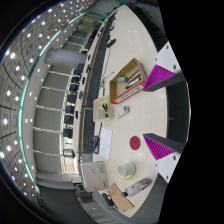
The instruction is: Pour water
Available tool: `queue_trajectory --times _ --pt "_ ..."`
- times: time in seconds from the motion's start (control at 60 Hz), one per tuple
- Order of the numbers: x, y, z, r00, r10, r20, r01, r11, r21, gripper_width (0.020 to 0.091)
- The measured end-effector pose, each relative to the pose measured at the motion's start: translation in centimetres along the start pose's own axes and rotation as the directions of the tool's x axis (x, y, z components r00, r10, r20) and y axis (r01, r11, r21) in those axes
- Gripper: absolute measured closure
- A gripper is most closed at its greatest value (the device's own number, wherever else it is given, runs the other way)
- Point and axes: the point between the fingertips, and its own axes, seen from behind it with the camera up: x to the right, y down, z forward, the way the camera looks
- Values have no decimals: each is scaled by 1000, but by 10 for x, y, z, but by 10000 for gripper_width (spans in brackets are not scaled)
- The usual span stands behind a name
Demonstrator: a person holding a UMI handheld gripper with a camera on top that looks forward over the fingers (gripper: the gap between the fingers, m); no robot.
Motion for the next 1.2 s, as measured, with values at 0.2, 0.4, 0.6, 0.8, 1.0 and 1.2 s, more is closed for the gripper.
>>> queue_trajectory --times 0.2,0.4,0.6,0.8,1.0,1.2 --pt "-35 8 2 1000 -16 17 17 1000 -11 244" --pt "-108 29 -2 998 -6 62 7 1000 -16 240" --pt "-223 57 -9 986 -8 167 11 1000 -14 241" --pt "-325 67 15 973 -26 230 23 1000 17 241" --pt "-383 51 71 976 -14 219 -10 994 105 240" --pt "-402 43 124 982 37 184 -68 984 167 264"
